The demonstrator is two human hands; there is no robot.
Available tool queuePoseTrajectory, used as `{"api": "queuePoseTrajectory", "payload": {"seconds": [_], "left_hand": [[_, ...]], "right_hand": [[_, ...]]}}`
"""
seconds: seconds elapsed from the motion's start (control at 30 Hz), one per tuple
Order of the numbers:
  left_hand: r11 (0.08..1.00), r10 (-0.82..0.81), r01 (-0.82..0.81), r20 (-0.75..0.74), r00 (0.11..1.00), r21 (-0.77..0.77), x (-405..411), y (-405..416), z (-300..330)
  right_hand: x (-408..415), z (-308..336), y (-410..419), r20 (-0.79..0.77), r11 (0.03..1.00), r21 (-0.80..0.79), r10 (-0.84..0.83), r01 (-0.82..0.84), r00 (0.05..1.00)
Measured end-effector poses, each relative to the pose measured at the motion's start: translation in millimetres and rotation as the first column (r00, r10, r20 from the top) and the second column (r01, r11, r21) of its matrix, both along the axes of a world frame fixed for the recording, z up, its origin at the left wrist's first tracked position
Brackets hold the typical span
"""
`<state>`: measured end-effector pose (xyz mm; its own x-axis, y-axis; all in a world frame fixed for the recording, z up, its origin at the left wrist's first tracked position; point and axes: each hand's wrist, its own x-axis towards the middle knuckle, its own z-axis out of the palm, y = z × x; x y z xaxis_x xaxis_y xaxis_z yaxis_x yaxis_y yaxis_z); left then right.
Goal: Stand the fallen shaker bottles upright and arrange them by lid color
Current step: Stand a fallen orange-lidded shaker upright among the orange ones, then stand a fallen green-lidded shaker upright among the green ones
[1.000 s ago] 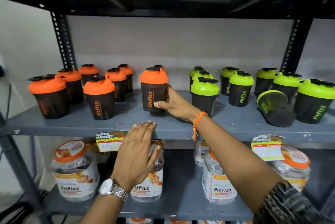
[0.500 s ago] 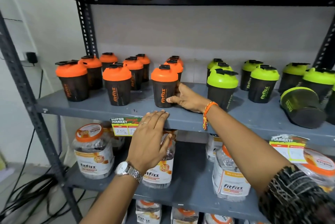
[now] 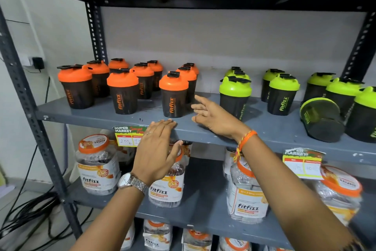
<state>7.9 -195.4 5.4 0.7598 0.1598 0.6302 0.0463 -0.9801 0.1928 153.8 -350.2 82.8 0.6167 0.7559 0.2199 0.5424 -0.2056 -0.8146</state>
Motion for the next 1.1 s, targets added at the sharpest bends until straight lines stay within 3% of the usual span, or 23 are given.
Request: {"api": "queuePoseTrajectory", "payload": {"seconds": [0.2, 0.3, 0.37, 0.43, 0.5, 0.57, 0.67, 0.83, 1.0, 1.1], "left_hand": [[1.0, -0.014, 0.014, 0.06, 0.998, 0.003, 10.9, -40.9, -3.1], [0.998, -0.054, 0.052, 0.042, 0.998, 0.047, 23.8, -64.8, -6.7], [0.996, -0.071, 0.069, 0.035, 0.997, 0.064, 31.6, -76.2, -6.7], [0.995, -0.075, 0.073, 0.04, 0.996, 0.064, 38.4, -85.2, -6.6], [0.997, -0.068, 0.065, 0.059, 0.996, 0.052, 41.9, -91.2, -8.8], [0.997, -0.068, 0.063, 0.084, 0.994, 0.054, 43.6, -95.4, -10.2], [0.995, -0.076, 0.07, 0.085, 0.994, 0.077, 44.6, -95.0, -11.4], [0.988, -0.106, 0.096, 0.072, 0.992, 0.125, 45.9, -91.1, -12.1], [0.991, -0.096, 0.086, 0.102, 0.99, 0.101, 46.8, -96.4, -15.1], [0.992, -0.097, 0.087, 0.104, 0.99, 0.096, 47.5, -96.9, -15.2]], "right_hand": [[-32.4, 2.5, -86.0, 0.096, 0.987, 0.145, -0.089, 0.075, 0.991], [-37.5, 15.0, -136.9, 0.124, 0.935, 0.251, -0.289, 0.252, 0.949], [-35.1, 23.9, -170.2, 0.193, 0.825, 0.291, -0.547, 0.485, 0.815], [-31.7, 29.3, -201.4, 0.273, 0.641, 0.318, -0.768, 0.699, 0.58], [-29.7, 31.9, -222.3, 0.408, 0.448, 0.313, -0.86, 0.838, 0.307], [-27.0, 32.0, -232.5, 0.483, 0.327, 0.273, -0.86, 0.905, 0.165], [-16.3, 30.5, -234.6, 0.446, 0.26, 0.155, -0.879, 0.953, 0.167], [3.6, 28.5, -235.6, 0.343, 0.299, -0.031, -0.893, 0.954, 0.291], [7.3, 30.6, -240.2, 0.308, 0.346, -0.079, -0.883, 0.935, 0.354], [5.0, 32.9, -247.5, 0.123, 0.401, -0.027, -0.908, 0.916, 0.401]]}}
